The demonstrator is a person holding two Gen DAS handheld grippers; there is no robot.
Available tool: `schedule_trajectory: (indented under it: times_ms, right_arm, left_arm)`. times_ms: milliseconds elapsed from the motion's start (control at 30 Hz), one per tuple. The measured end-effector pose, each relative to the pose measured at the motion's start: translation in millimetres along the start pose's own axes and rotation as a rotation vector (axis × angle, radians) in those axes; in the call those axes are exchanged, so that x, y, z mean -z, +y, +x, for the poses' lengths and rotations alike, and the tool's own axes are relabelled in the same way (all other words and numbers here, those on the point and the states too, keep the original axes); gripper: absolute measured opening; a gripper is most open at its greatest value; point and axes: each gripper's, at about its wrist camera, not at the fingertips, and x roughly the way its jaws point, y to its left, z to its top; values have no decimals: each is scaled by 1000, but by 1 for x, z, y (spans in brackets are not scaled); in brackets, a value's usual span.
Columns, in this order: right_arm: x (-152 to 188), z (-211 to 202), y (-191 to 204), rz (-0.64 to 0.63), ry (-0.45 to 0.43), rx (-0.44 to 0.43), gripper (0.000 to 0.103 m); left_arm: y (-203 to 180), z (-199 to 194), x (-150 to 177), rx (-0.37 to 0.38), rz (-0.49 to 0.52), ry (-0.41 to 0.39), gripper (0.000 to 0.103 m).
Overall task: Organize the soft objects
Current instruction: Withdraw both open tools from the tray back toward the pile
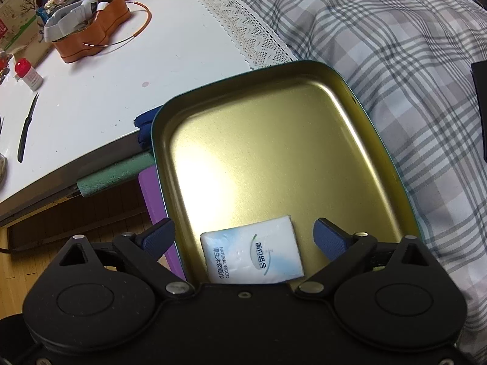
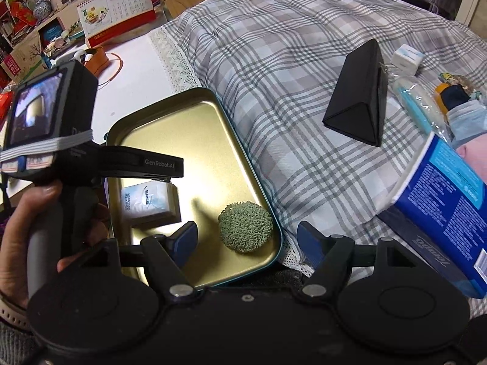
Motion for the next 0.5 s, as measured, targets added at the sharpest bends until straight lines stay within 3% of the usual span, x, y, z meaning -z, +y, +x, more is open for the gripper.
schedule_trajectory:
  times_ms: [500]
  right_arm:
    - [26,-30,-33,95,-29,-12,72]
  left_arm:
    - [-20,2,16,-23,104,20,95]
